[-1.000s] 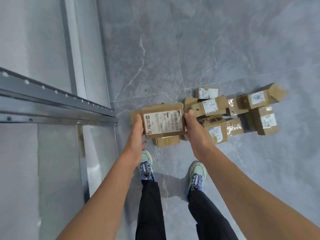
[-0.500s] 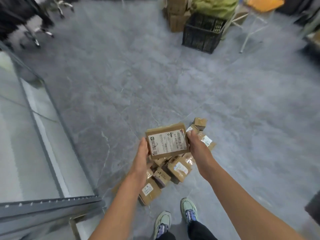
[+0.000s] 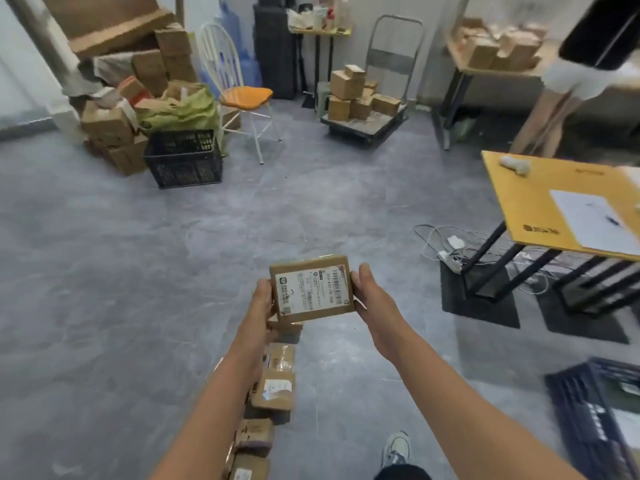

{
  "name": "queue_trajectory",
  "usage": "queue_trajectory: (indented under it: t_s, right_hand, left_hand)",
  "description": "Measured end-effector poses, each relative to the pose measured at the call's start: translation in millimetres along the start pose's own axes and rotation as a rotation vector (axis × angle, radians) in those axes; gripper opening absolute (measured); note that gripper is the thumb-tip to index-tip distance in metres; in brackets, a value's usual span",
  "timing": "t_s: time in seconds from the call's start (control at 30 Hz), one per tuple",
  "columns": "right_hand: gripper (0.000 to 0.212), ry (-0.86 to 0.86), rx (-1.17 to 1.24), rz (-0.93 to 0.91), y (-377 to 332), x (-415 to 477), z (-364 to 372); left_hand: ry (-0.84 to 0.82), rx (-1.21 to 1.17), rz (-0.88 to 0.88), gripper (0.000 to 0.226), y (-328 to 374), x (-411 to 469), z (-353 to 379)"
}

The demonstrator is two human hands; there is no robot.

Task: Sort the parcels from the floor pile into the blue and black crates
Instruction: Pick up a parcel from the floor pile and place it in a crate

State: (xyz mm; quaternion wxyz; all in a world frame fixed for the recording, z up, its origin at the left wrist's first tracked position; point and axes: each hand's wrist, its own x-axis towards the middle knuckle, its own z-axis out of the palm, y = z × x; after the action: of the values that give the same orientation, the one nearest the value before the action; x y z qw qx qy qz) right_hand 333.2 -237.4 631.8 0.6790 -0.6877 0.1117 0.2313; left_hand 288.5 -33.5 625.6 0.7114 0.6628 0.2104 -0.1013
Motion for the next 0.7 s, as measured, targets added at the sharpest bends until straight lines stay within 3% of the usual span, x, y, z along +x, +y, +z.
queue_trajectory:
  t_s: [0.23, 0.7]
  right_hand:
    - [0.056, 0.235, 0.113, -0.071, 1.1, -51.3, -102.8]
    - [0.055, 0.637, 0.357, -0.112, 48.0, -168.4, -351.5]
  left_hand:
    - [-0.247, 0.153, 0.022, 0.054, 26.5, 4.9, 105.1]
    - [-0.712, 0.384, 0.062, 0.052, 30.1, -31.8, 399.7]
